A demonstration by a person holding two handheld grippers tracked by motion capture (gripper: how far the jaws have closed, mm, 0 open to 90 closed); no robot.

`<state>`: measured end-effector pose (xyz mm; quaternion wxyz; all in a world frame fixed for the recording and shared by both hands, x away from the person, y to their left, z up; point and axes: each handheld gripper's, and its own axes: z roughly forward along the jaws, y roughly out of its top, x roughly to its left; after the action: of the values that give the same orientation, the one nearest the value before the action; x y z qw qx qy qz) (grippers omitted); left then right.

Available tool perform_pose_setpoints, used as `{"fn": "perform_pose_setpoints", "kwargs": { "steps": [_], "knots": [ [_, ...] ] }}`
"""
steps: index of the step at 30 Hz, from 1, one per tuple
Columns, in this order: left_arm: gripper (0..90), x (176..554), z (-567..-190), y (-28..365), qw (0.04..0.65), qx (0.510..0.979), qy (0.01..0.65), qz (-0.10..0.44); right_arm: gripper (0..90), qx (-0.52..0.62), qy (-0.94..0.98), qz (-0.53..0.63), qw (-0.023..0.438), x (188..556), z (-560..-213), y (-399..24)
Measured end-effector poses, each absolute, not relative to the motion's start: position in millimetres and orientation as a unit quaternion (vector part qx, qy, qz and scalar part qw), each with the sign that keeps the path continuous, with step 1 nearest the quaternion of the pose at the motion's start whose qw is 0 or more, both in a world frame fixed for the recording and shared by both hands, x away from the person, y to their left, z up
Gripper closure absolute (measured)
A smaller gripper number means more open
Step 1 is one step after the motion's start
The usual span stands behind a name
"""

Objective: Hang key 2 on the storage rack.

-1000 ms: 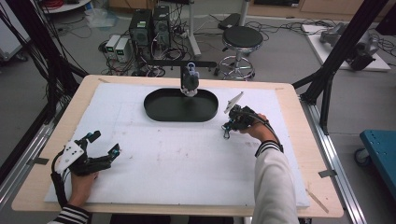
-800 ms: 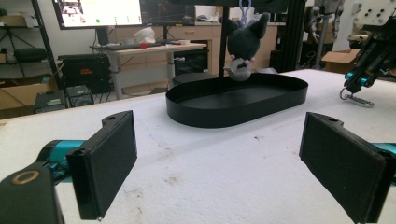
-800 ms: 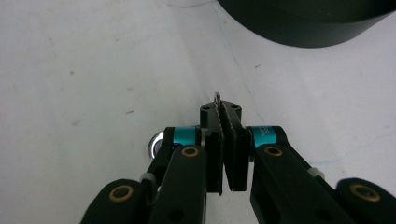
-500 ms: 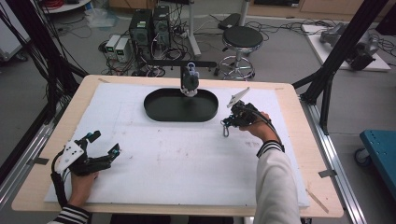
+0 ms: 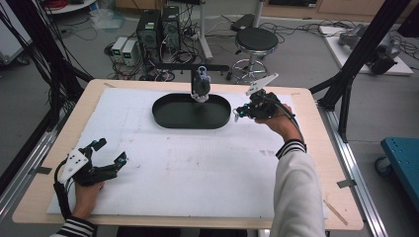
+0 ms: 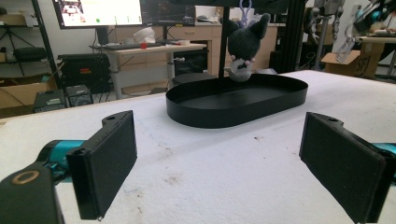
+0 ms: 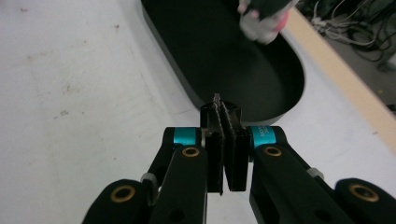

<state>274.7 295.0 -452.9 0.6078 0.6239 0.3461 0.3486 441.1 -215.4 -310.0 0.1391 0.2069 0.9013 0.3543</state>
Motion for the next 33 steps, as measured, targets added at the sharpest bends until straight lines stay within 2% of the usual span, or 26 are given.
{"fn": "perform_pose_setpoints", "kwargs": {
  "steps": [10,12,33],
  "knots": [
    [11.6,275.0,-452.8,295.7,0.609,0.624,0.348,0.345,88.7,0.228,0.877,0.394,0.156,447.7,-264.0,-219.3],
    [11.6,274.9,-452.8,295.8,0.609,0.624,0.348,0.345,88.7,0.226,0.873,0.400,0.165,450.2,-259.4,-218.6],
    [11.6,275.3,-452.9,295.7,0.610,0.622,0.350,0.345,88.7,0.215,0.883,0.391,0.146,491.3,-218.3,-197.8]
  ]
}}
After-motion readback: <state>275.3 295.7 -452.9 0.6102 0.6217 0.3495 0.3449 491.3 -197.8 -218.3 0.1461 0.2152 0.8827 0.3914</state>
